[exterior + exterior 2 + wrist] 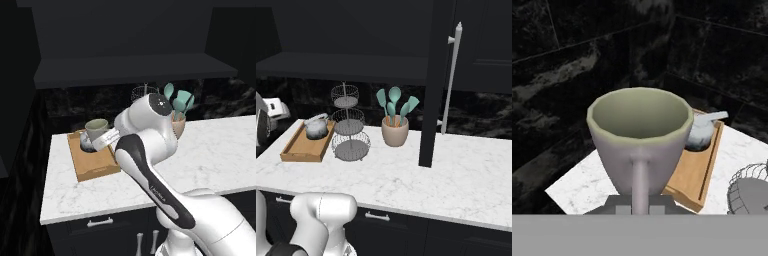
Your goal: Pick the kettle from the counter and place it on the tray. Then pick the mug from the cabinet and place it on the tray. Then close the cabinet doors.
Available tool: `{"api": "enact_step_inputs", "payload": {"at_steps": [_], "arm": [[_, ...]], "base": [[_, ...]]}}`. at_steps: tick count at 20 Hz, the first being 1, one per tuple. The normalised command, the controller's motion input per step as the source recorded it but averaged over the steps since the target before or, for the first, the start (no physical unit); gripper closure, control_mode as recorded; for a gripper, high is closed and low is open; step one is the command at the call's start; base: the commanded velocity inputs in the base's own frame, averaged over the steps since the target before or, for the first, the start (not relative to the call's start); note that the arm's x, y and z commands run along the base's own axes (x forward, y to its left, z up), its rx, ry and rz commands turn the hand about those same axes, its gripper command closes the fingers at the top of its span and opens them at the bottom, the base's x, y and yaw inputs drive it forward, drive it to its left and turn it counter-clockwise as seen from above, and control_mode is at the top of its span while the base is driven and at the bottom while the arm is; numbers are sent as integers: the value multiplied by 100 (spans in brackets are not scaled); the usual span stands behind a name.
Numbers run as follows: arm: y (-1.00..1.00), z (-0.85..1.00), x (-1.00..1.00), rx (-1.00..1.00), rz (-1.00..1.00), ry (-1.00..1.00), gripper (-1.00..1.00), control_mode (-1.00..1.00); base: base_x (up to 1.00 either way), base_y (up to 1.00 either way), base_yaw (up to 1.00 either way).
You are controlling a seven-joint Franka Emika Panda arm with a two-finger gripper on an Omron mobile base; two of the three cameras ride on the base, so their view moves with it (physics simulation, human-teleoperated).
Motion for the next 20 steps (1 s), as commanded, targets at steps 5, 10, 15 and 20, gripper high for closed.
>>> {"api": "enact_step_inputs", "payload": {"at_steps": [5, 10, 15, 20], "arm": [[0, -40, 35, -1, 0, 0, 100, -100], [0, -55, 40, 0, -4, -2, 100, -100], [4, -56, 54, 0, -14, 2, 100, -100], [3, -46, 55, 0, -13, 6, 100, -100]], "base": [[0, 0, 0], [0, 0, 0], [0, 0, 0], [0, 0, 0]]}}
